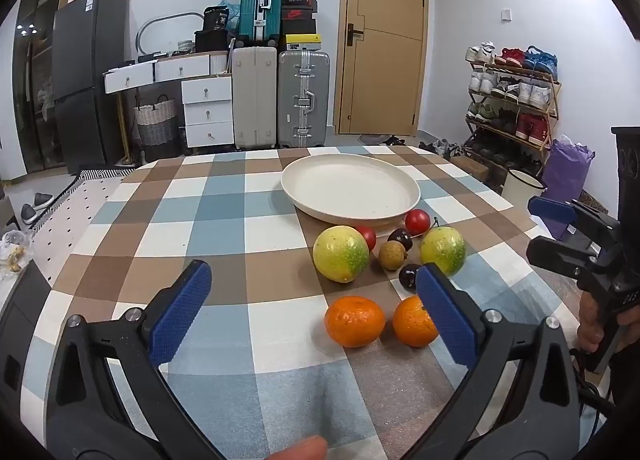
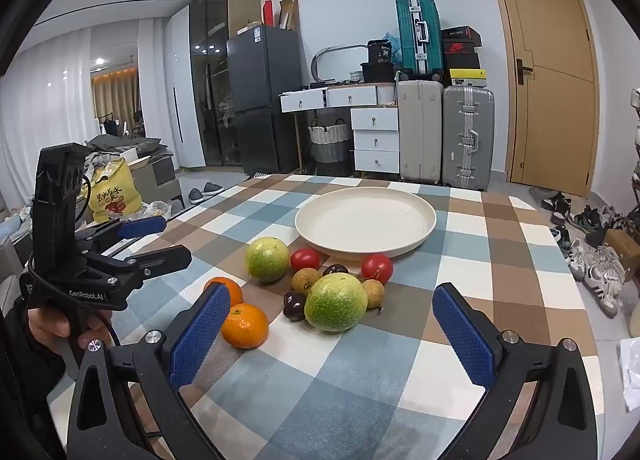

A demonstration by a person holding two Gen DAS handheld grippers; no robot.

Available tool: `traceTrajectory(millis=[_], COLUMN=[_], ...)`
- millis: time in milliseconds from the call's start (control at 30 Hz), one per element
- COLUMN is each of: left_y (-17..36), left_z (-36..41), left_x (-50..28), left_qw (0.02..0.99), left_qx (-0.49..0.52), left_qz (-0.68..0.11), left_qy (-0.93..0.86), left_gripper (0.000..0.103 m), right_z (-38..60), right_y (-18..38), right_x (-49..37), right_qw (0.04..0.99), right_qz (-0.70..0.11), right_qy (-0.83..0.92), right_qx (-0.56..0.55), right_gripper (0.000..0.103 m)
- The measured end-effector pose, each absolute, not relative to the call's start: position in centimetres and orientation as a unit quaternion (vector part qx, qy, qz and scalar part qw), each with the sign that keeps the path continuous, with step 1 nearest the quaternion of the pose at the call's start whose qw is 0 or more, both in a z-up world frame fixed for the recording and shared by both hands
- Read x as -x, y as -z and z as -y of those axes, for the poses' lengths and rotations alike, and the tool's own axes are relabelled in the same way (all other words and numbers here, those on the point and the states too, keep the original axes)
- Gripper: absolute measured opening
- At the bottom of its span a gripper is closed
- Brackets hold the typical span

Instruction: Organize fruits

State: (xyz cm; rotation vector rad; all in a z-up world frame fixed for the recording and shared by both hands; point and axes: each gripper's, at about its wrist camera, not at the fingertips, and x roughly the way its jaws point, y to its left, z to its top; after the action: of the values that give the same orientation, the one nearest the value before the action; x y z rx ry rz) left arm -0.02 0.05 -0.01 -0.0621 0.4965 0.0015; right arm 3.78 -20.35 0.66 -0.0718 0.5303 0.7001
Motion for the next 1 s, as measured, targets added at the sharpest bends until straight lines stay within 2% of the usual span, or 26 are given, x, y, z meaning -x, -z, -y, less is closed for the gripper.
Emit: traceTrajectory(millis=[1000], left_y=[0.02], left_z=[0.0], left_x=[-0.03], left_qw=[0.968], left_qx=[0.027], left_qz=[-0.25], left_qy=[-0.002], left_gripper=[0.102], right_z=[20.36], right_y=[-0.69], right_x=[-3.83], right_qw=[0.905], right_qz=[-0.255], right_qy=[-0.339], right_qx=[0.033], right_gripper=[0.103])
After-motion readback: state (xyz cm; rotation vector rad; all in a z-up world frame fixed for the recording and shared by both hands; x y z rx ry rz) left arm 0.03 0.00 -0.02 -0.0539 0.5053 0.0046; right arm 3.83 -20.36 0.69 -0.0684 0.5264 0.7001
